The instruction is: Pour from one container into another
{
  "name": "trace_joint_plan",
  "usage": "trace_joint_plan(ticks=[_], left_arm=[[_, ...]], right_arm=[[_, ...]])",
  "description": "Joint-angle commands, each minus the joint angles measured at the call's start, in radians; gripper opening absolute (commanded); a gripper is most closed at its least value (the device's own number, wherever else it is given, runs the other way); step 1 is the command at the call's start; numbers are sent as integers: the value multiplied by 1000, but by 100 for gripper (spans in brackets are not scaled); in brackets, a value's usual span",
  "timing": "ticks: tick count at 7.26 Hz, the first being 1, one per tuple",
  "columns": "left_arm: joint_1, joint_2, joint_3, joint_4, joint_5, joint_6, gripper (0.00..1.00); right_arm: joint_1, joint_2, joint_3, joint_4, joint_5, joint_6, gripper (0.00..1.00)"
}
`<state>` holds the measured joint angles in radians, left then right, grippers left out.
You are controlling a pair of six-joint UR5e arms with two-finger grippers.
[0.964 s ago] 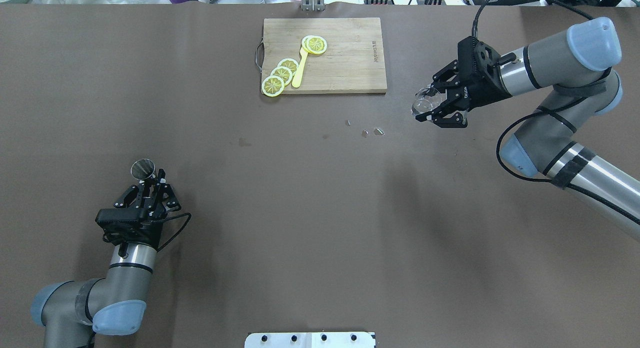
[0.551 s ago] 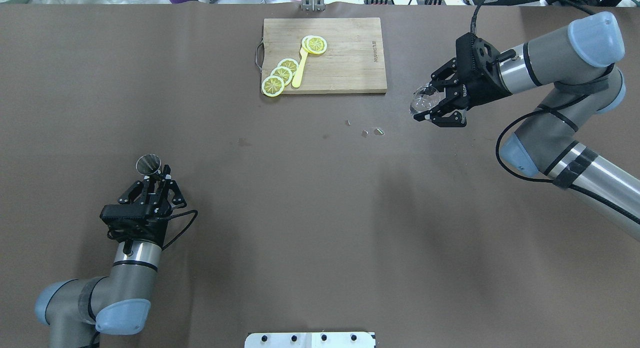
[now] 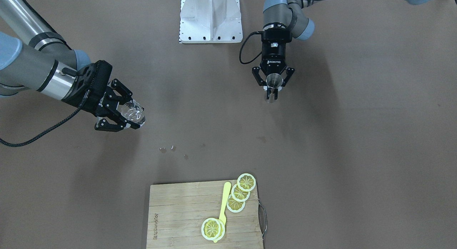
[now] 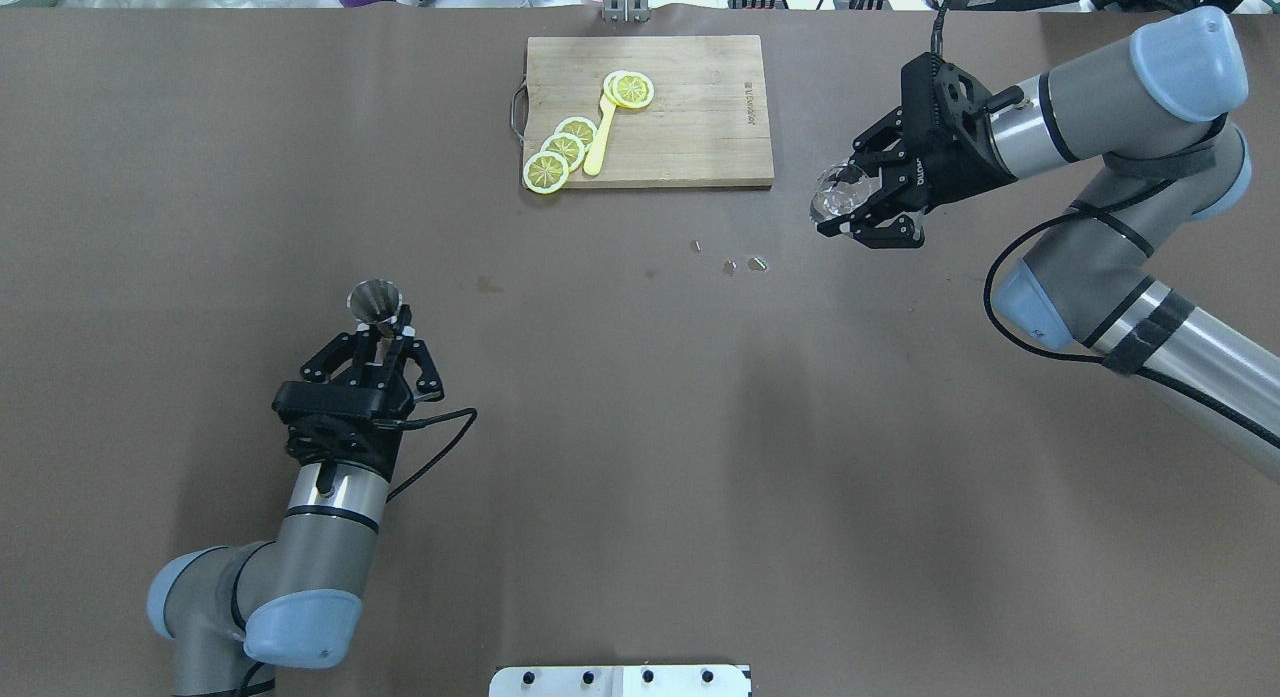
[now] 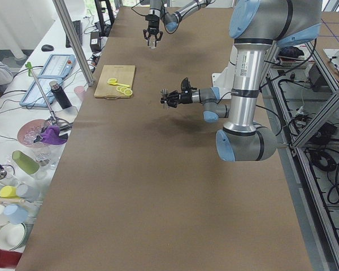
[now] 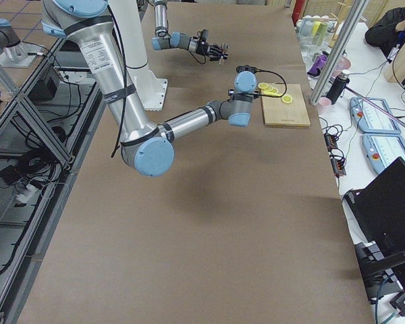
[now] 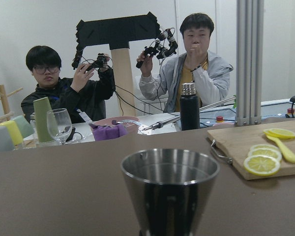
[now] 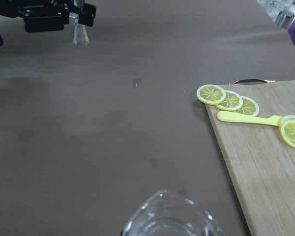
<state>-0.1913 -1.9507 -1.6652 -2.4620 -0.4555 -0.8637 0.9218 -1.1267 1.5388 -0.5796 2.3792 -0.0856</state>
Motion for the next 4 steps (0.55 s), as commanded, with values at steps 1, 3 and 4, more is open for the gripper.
trace_joint_plan(ticks=[1, 3, 4], left_arm=[[-23, -126, 4, -6, -48, 154, 0], [-83, -198, 7, -17, -155, 320, 0], [-101, -253, 42, -17, -166, 321, 0]], right_arm=[[-11, 11, 87, -95, 1, -2, 0], [-27, 37, 159, -196, -9, -19, 0], [-34, 35, 225, -318, -12, -101, 0]])
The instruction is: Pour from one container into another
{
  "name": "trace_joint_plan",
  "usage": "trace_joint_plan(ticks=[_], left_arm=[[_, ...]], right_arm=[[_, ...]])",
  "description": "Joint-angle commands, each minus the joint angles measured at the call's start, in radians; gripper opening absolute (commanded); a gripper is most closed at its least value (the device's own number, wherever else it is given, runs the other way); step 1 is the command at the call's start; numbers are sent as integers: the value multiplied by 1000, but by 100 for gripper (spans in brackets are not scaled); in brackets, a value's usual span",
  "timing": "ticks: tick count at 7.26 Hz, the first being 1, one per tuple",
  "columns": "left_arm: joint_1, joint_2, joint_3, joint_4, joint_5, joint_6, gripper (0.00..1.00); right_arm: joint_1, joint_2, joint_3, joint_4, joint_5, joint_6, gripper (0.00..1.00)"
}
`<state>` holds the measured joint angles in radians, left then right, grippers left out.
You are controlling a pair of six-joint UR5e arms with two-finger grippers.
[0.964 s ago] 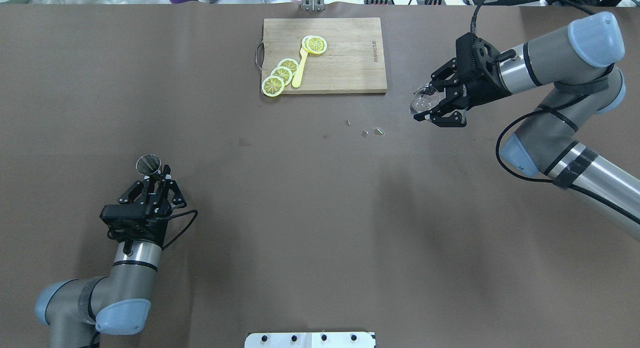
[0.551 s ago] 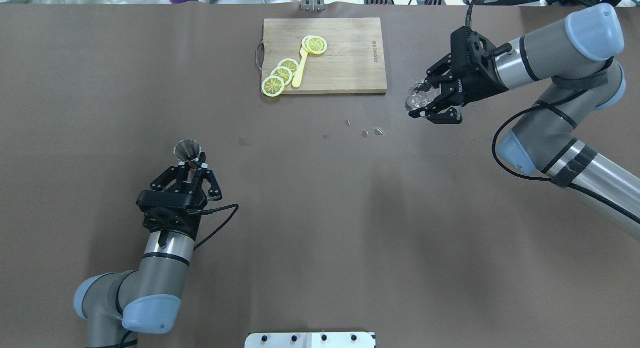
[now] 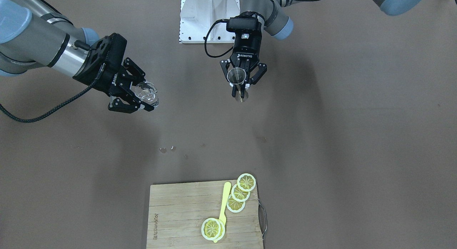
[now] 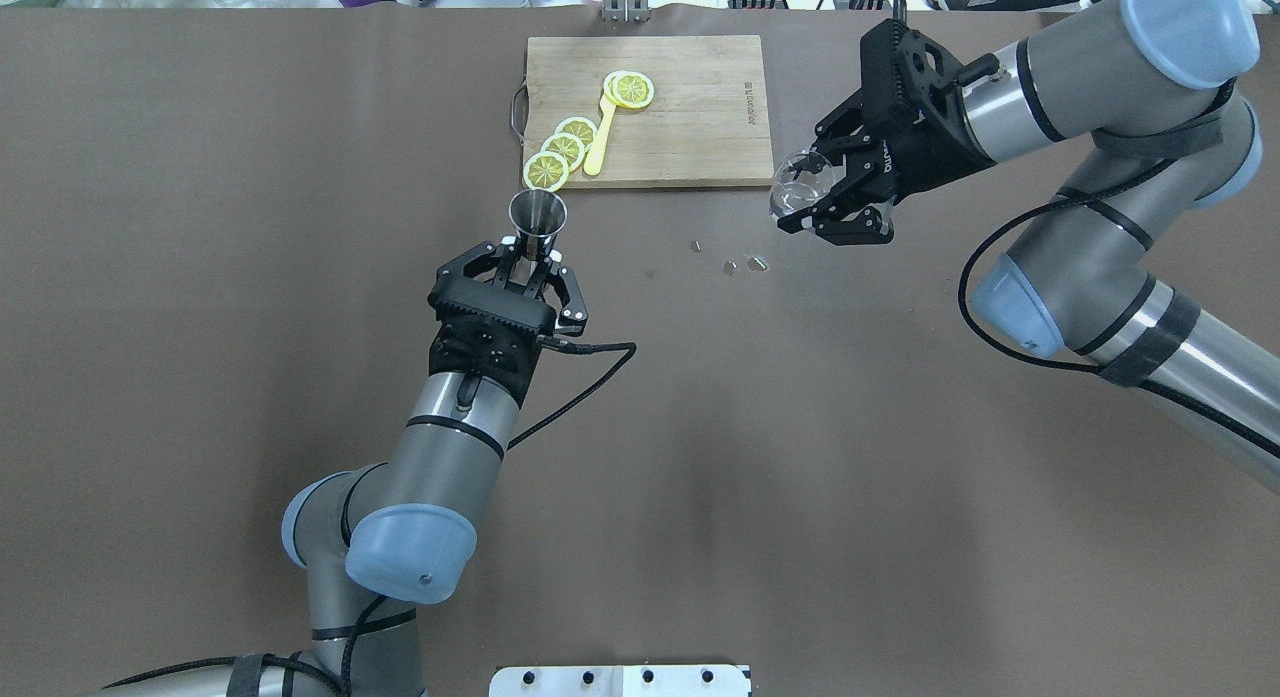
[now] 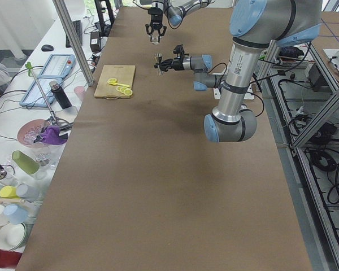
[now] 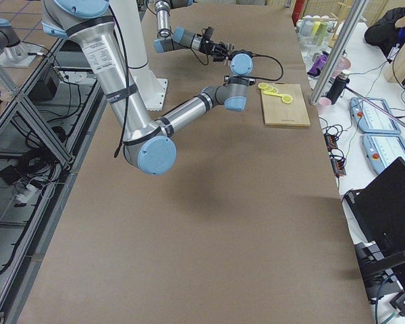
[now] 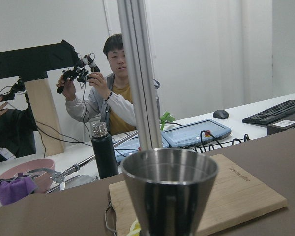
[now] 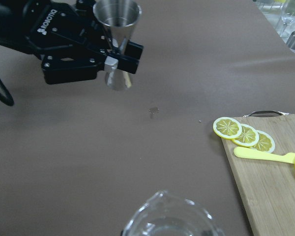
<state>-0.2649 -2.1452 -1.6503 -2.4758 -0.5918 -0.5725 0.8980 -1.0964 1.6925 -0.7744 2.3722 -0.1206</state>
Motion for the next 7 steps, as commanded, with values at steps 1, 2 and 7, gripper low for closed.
trace_joint_plan(ticks=[1, 2, 7], left_arm=[[-31, -65, 29, -5, -28, 28, 0], [-31, -82, 27, -5, -26, 19, 0], [-28, -143, 129, 3, -28, -208, 0]], right_arm=[[-13, -3, 122, -234, -20, -177, 0], [-20, -2, 140, -299, -34, -235, 0], [-21, 26, 188, -414, -19, -275, 0]])
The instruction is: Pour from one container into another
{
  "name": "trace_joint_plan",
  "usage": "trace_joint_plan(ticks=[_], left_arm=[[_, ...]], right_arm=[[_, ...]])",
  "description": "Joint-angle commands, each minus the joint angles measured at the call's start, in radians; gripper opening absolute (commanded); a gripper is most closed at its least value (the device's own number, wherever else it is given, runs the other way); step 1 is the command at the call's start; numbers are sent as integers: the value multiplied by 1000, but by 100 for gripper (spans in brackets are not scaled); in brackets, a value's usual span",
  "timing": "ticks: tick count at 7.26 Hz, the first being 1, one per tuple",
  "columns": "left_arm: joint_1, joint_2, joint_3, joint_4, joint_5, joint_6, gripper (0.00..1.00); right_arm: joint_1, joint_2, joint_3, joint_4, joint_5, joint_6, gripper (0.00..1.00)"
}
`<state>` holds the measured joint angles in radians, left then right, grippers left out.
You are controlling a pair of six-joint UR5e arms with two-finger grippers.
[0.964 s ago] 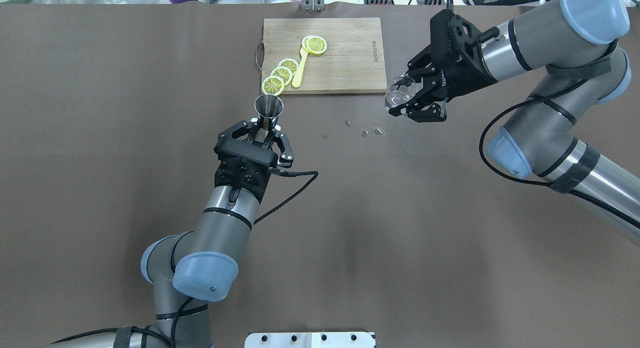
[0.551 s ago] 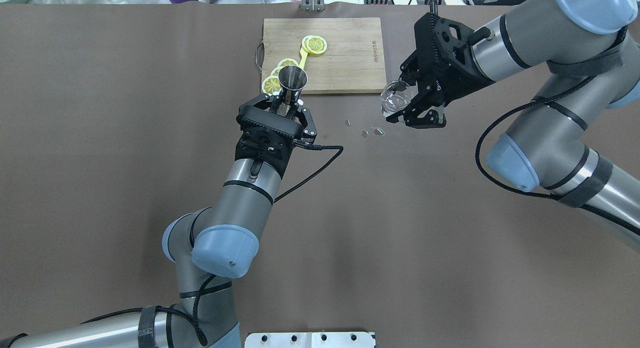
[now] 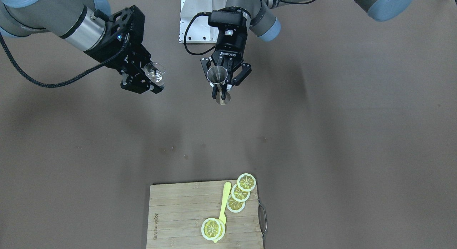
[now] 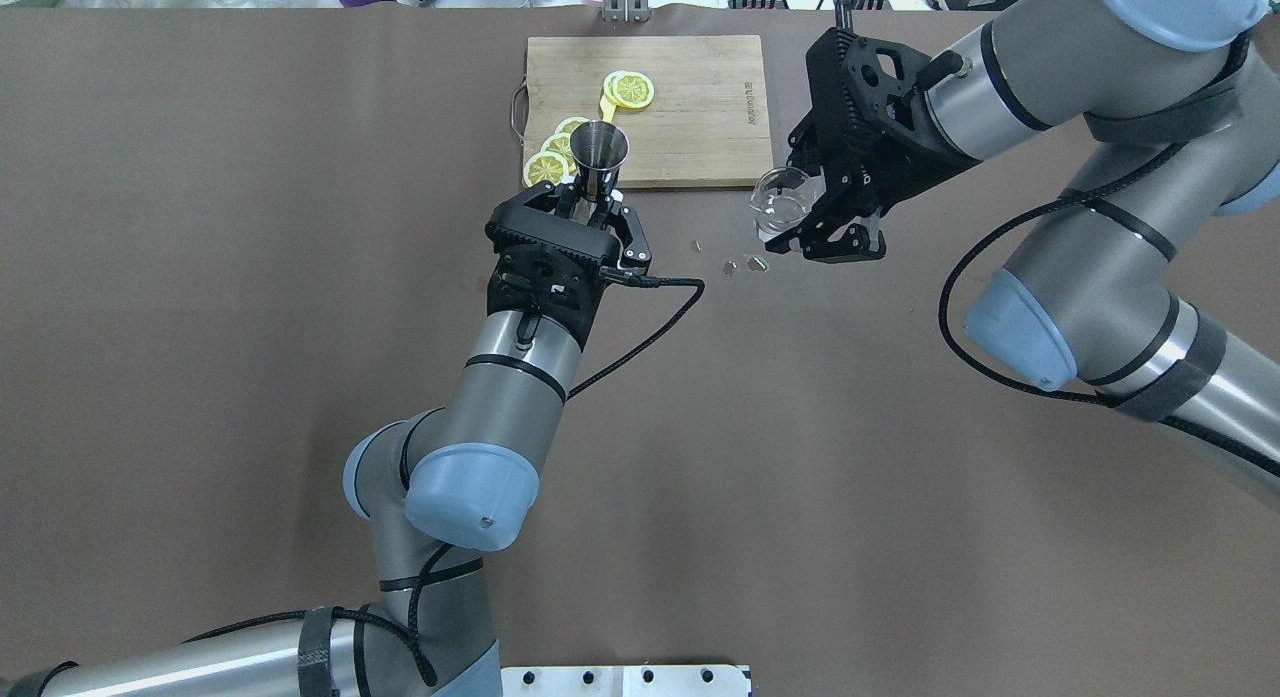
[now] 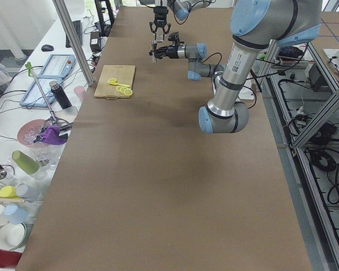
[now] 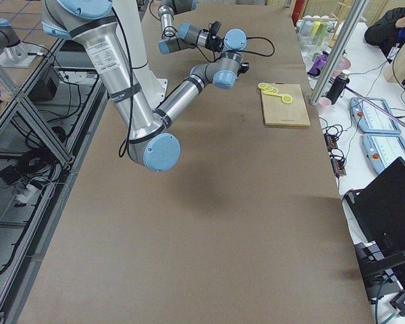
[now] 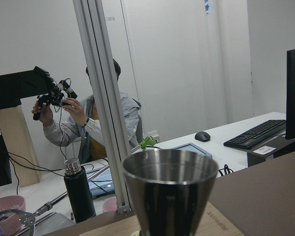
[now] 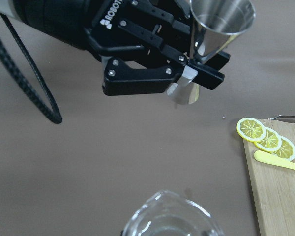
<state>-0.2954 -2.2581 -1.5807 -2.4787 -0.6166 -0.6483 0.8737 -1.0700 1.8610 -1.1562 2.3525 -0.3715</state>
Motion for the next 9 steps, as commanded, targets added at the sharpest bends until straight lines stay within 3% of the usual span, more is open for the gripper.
trace_joint_plan(ticks=[1, 5, 9], left_arm=[[2, -46, 109, 7, 0, -178, 0], [2, -69, 195, 11, -6, -175, 0], [4, -74, 208, 11, -9, -90, 0]], right_arm=[[8, 2, 42, -72, 1, -30, 0], [8, 76, 44, -230, -33, -114, 0], [5, 208, -146, -240, -82, -124, 0]])
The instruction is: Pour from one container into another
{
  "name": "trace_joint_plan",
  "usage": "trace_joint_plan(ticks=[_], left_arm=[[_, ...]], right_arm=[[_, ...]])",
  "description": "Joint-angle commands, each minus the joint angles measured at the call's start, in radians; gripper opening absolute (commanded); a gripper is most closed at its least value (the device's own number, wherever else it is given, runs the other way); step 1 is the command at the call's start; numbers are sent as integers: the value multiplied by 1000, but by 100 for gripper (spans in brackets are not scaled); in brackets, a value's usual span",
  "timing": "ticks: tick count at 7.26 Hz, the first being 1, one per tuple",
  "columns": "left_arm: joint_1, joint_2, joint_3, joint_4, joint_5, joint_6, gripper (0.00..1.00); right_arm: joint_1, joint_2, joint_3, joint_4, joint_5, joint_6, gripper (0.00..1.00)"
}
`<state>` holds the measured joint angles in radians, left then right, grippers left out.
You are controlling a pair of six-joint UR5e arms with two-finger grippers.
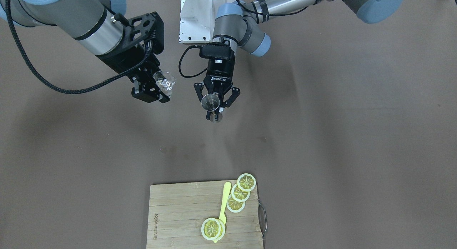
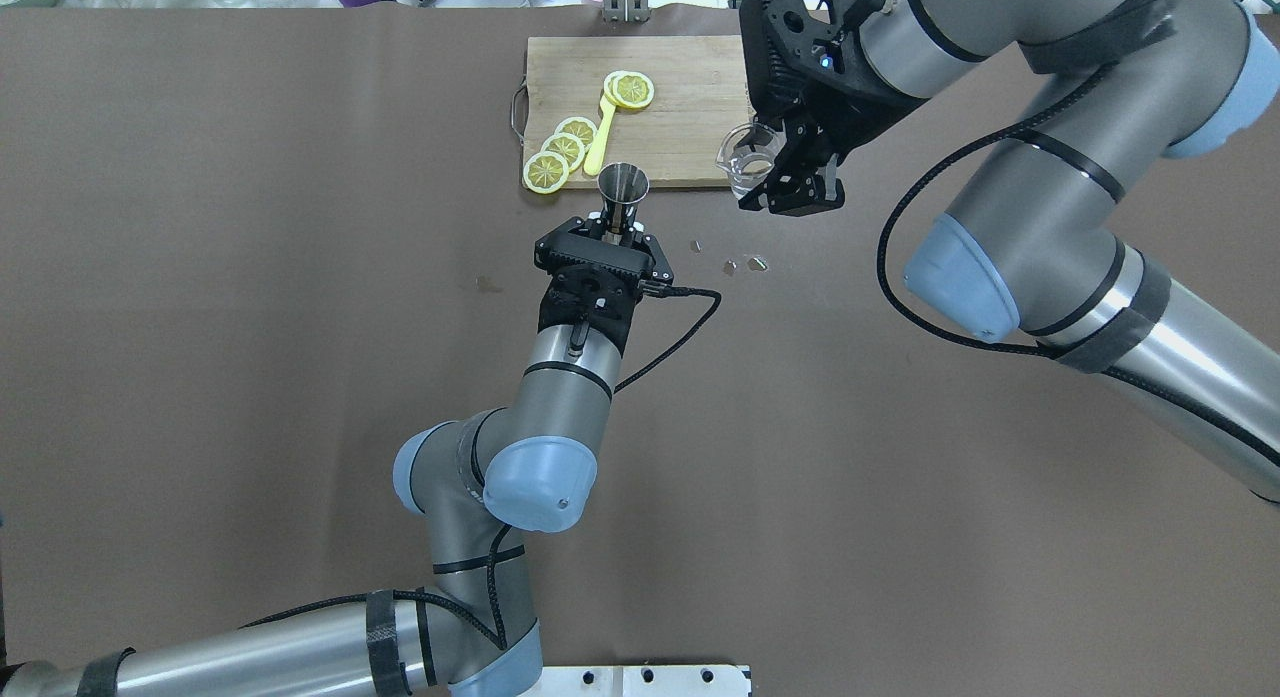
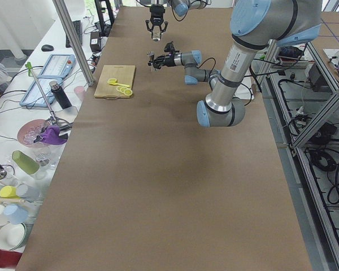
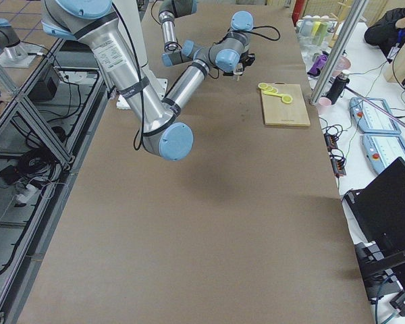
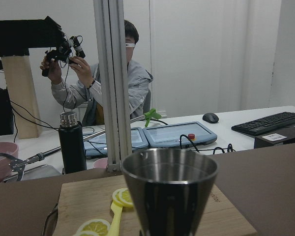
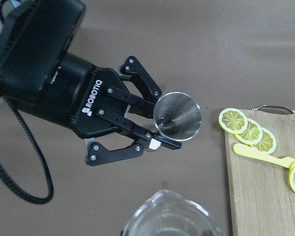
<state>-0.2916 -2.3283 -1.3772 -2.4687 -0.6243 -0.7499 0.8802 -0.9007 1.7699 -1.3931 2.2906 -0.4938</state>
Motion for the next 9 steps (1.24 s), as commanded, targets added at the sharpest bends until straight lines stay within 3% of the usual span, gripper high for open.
trace_joint_plan(ticks=[1, 9], left_arm=[[0, -6, 12, 1, -8, 14, 0], [2, -8, 29, -1, -12, 14, 0]], right_arm=[[-4, 71, -90, -29, -32, -14, 0], [-79, 197, -95, -355, -144, -161, 0]])
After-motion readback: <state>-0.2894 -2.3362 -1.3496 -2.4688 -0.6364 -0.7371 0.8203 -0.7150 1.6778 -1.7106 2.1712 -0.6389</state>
